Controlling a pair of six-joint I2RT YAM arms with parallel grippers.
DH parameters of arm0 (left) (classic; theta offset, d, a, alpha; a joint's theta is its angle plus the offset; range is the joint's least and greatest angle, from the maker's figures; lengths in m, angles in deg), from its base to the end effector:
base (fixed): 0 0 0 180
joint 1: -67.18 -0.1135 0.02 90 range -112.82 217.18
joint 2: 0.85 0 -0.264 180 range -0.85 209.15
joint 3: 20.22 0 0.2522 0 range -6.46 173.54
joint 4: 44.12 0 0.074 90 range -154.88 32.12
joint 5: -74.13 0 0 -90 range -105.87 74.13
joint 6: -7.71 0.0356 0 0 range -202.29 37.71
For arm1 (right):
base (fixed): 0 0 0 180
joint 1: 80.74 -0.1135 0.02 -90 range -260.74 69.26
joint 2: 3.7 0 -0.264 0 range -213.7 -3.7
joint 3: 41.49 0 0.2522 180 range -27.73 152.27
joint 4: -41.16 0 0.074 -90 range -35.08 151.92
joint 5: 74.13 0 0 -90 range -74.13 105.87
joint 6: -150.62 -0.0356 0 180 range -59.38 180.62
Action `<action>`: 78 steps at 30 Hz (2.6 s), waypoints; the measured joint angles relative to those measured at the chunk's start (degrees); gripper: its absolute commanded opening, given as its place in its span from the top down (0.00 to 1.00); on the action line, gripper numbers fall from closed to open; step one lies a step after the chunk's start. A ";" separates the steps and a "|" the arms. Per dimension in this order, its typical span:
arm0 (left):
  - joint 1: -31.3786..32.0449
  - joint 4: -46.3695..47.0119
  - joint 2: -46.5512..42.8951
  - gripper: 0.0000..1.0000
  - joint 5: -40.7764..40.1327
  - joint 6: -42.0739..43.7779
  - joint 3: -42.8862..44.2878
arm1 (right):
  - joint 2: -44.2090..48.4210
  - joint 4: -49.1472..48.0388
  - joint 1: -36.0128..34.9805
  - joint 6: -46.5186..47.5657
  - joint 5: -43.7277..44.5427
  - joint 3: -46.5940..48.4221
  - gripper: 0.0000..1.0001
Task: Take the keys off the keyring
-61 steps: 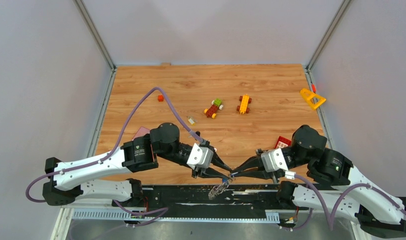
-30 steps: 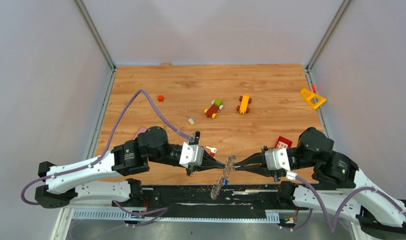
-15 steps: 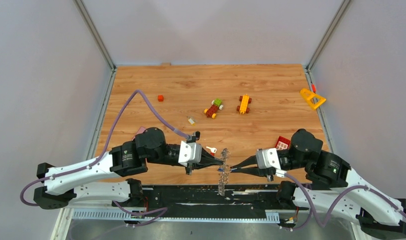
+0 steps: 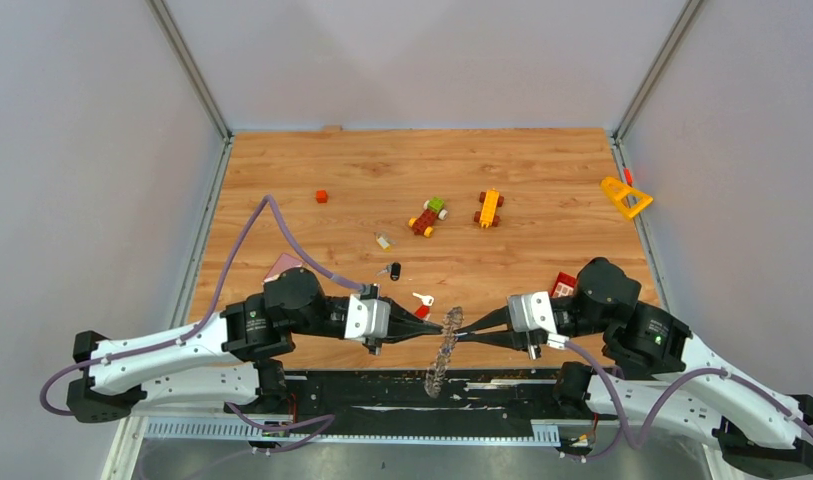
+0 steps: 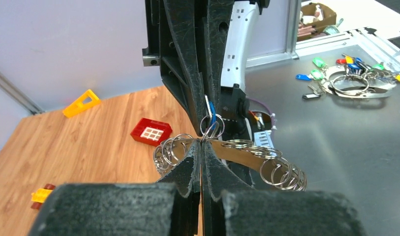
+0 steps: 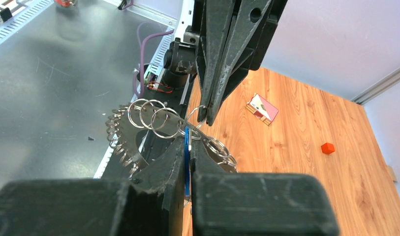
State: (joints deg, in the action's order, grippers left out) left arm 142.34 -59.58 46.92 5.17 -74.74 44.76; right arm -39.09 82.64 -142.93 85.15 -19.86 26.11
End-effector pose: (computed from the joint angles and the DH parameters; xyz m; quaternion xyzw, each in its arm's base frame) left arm 0.0365 -0.1876 0.3869 0.5507 0.4272 -0.4983 0.5157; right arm 0.0375 0.1156 0.3842 -0.6424 0.3908 0.4202 0.5080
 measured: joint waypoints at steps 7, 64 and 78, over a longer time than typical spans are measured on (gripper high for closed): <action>0.11 8.66 -2.97 1.00 -5.07 1.68 -6.64 | -1.79 -3.34 0.02 -0.50 -0.17 -0.48 1.00; 0.09 16.52 -9.11 1.00 6.82 35.63 -17.20 | -0.35 -5.27 0.00 4.09 0.74 -2.47 1.00; 0.09 13.49 -8.85 1.00 6.93 36.30 -16.13 | -1.31 -9.92 0.00 4.07 5.49 -4.35 1.00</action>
State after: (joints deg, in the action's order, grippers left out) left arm 142.43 -46.09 38.07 12.10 -38.44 28.63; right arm -40.40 72.72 -142.93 89.22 -14.37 21.77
